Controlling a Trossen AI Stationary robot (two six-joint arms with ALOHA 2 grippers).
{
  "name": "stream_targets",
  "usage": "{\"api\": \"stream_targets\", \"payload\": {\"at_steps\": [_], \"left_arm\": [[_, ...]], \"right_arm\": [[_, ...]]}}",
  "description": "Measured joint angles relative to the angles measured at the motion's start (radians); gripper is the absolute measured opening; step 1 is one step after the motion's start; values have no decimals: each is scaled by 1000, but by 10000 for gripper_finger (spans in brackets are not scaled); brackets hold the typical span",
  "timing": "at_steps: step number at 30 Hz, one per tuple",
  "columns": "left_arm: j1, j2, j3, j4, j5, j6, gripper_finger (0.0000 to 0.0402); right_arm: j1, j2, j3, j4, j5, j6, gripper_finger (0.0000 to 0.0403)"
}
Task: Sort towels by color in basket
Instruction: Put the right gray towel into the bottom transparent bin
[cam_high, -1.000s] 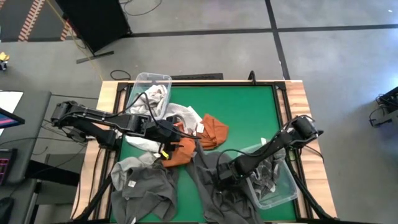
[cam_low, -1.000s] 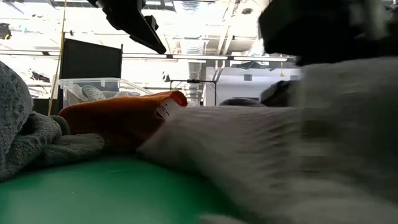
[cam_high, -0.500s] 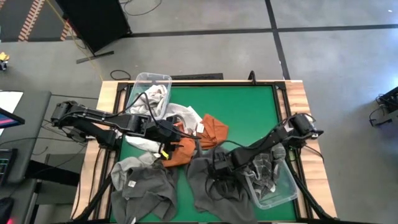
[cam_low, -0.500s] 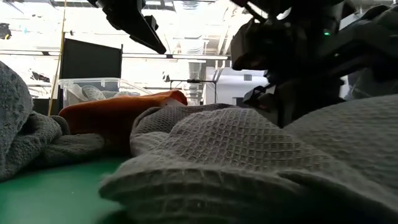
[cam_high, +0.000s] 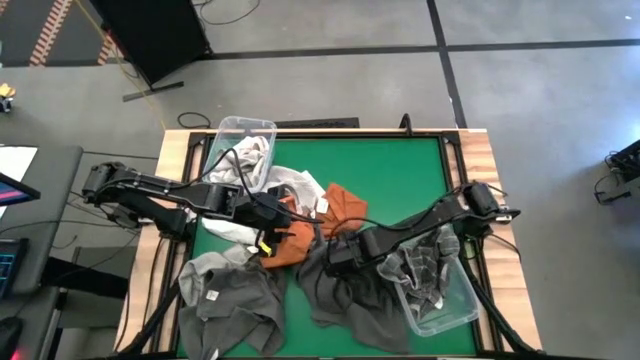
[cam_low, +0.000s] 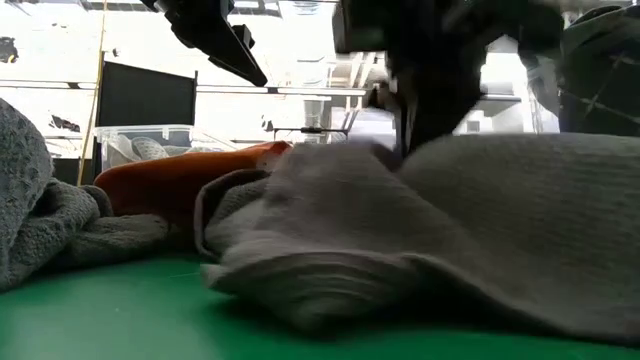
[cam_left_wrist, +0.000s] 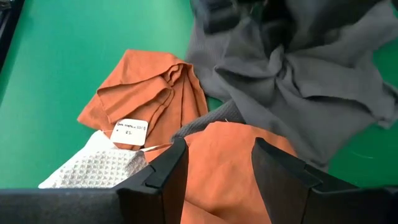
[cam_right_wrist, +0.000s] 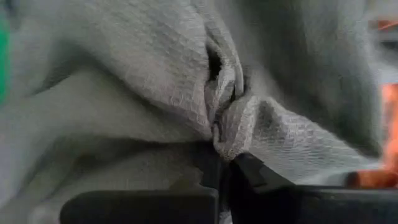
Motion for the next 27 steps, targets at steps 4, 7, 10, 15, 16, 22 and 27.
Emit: {"api": "stream_targets", "payload": {"at_steps": [4,7,10,15,16,22,27], "left_arm": [[0,0,0,0,0,0,167],[0,0,0,0,0,0,167],[0,0,0,0,0,0,167],[0,0,0,0,0,0,167],[0,0,0,0,0,0,167],[0,0,0,-1,0,0,167],[0,0,0,-1,0,0,167]], "right_arm": [[25,1,145,-172,102,-1,28],[51,0,260,-323,215,10,28],[76,0,367,-490,335,52,28],[110,-5,537,-715,451,159,28],[118,-24,548,-703,453,156,28],[174,-172,586,-698,452,228,28],[228,-323,586,-703,432,286,28]]}}
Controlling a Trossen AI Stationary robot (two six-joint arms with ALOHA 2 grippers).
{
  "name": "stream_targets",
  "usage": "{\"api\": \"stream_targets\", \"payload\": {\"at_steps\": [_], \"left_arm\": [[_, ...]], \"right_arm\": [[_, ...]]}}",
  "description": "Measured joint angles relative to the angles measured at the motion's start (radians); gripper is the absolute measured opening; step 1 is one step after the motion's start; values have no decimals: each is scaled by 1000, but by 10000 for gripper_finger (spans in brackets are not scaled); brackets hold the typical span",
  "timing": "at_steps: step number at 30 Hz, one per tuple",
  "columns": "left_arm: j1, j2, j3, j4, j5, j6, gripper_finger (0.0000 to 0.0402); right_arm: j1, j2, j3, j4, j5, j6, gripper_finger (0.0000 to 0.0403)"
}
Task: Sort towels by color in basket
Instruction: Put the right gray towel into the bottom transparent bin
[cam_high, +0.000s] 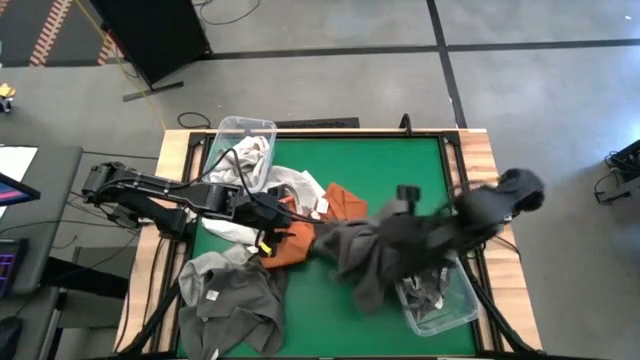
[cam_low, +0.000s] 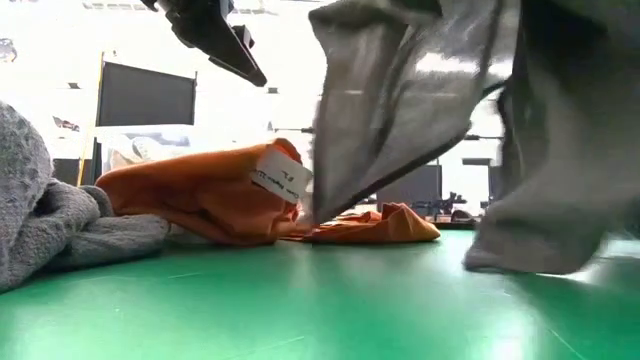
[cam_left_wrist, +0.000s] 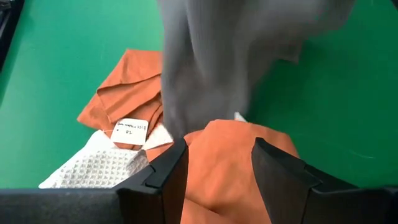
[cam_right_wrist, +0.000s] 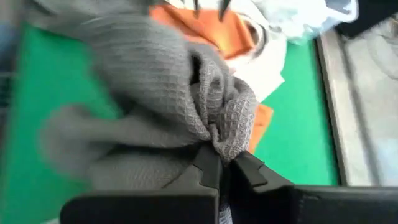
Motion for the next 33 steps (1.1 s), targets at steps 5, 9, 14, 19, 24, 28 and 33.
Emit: {"api": "stream_targets", "payload": {"at_steps": [5,9,14,19,24,28,33], "left_arm": [[0,0,0,0,0,0,167],[0,0,0,0,0,0,167],[0,0,0,0,0,0,167],[0,0,0,0,0,0,167],[0,0,0,0,0,0,167],[0,0,0,0,0,0,167],[0,0,0,1,0,0,167]], "right_arm": [[115,-125,0,1,-15,2,28],[213,-202,0,1,-15,24,31],[317,-277,0,1,-9,78,29],[386,-341,0,1,-2,124,29],[415,-412,-76,3,-1,210,29],[416,-459,-222,2,-26,292,29],[416,-505,-475,3,-93,452,29]]}}
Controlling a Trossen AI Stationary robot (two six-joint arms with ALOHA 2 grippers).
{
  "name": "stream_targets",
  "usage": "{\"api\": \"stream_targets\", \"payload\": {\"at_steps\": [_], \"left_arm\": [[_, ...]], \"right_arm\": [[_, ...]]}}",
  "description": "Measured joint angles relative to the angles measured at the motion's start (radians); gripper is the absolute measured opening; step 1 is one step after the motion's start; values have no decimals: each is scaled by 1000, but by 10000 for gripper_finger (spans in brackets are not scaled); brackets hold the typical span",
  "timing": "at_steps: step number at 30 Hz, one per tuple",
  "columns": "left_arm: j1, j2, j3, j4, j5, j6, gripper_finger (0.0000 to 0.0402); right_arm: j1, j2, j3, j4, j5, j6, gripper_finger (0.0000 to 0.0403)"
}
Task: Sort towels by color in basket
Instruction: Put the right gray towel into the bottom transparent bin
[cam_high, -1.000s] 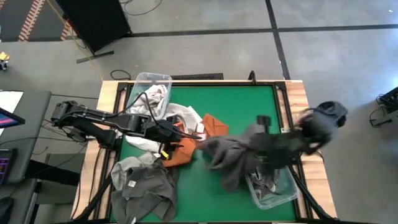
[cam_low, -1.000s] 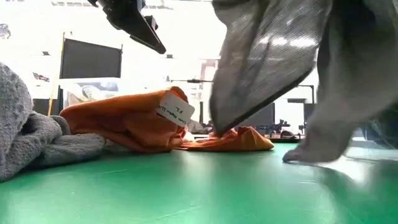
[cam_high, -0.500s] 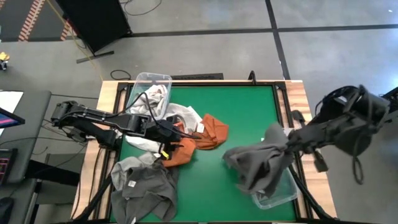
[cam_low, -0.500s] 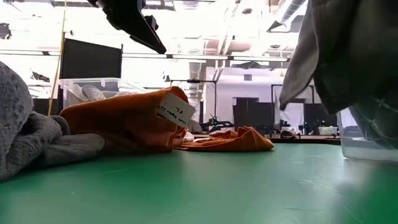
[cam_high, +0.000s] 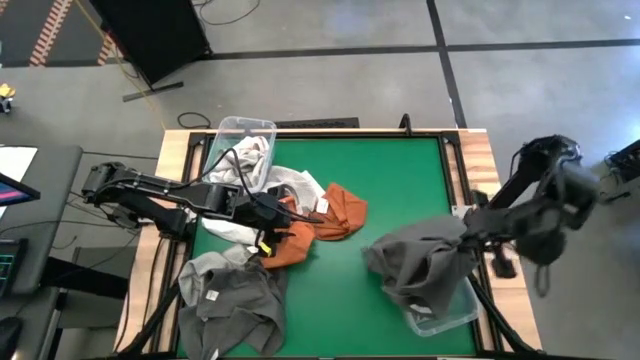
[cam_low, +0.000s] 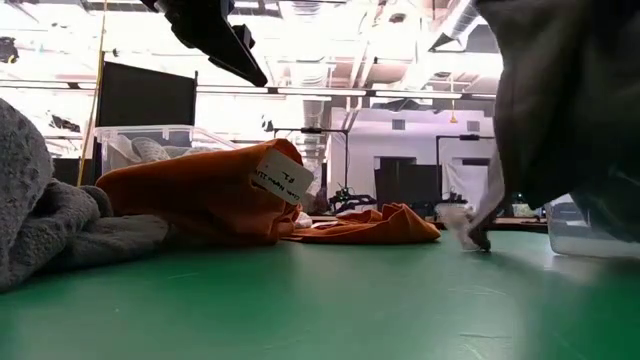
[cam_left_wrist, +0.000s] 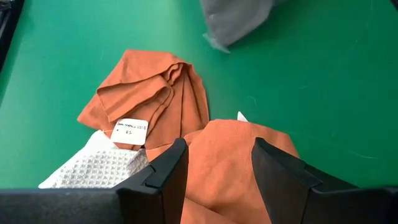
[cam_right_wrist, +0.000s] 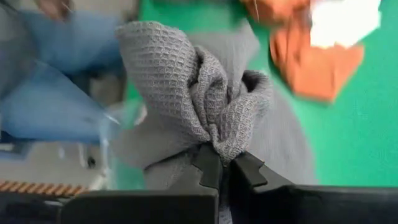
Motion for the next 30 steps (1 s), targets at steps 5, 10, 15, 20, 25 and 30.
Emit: {"api": "stream_targets", "payload": {"at_steps": [5,10,15,20,25,30], "left_arm": [[0,0,0,0,0,0,167],[0,0,0,0,0,0,167],[0,0,0,0,0,0,167],[0,0,0,-1,0,0,167],[0,0,0,-2,0,0,167],[0,0,0,0,0,0,167]], "right_arm": [[0,-29,-276,43,-70,155,29],[0,-68,-542,266,-98,172,30],[-18,-79,-754,512,-119,172,32],[-58,-81,-895,686,-169,182,32],[-86,-81,-907,711,-177,199,36],[-100,-84,-857,685,-193,204,54]]}}
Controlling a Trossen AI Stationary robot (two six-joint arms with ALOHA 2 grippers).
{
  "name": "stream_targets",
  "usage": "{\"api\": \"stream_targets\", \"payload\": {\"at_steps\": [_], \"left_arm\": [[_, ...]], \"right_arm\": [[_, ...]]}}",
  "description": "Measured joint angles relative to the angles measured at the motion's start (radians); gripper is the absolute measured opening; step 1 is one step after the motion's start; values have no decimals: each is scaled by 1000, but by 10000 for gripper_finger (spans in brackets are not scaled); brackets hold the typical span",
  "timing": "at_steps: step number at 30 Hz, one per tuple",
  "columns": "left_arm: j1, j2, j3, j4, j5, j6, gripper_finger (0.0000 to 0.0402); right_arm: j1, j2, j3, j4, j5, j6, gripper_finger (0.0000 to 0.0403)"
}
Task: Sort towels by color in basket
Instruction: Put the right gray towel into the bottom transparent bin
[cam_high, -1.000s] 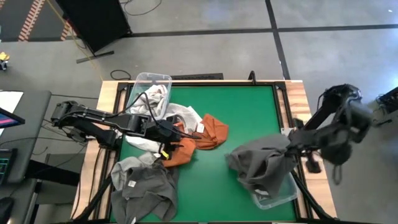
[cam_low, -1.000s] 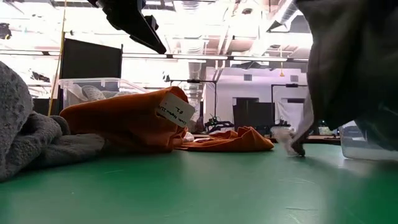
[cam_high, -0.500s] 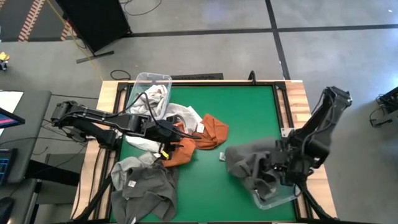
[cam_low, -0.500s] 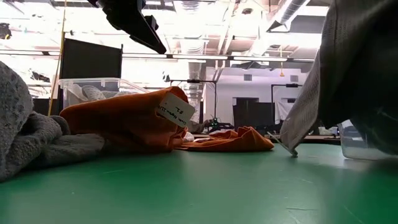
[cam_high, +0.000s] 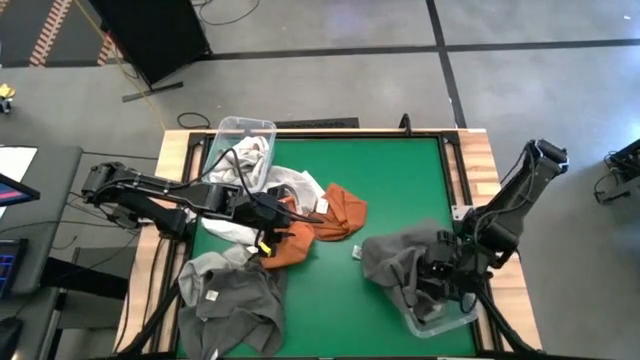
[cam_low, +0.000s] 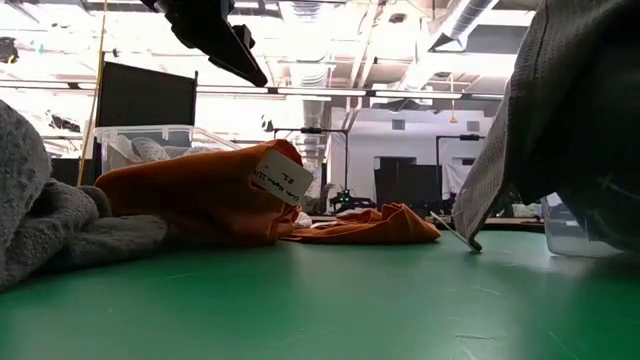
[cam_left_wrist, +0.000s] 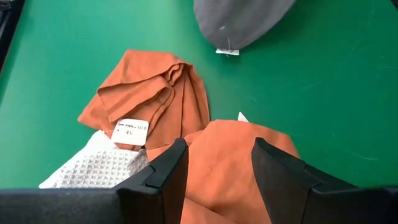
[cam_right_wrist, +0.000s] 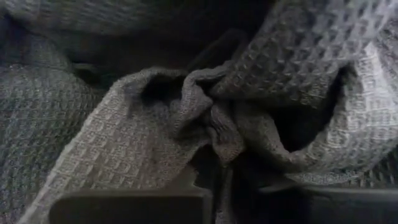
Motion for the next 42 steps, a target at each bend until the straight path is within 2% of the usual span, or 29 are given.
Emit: {"api": "stream_targets", "payload": {"at_steps": [5,13,16,23,27,31,36,42], "left_arm": [[0,0,0,0,0,0,167],[0,0,0,0,0,0,167],[0,0,0,0,0,0,167],[0,0,0,0,0,0,167],[0,0,0,0,0,0,167],[0,0,0,0,0,0,167],[0,0,0,0,0,0,167],[0,0,0,0,0,0,167]], "right_arm": [[-9,2,66,-60,7,-32,97],[-35,-4,197,-231,16,-91,202],[-50,-19,258,-263,19,-110,223],[-87,-65,371,-254,52,-186,227],[-102,-69,380,-125,144,-317,229],[-163,-27,381,43,152,-515,236],[-252,58,381,138,106,-651,251],[-345,177,381,136,-2,-718,261]]}}
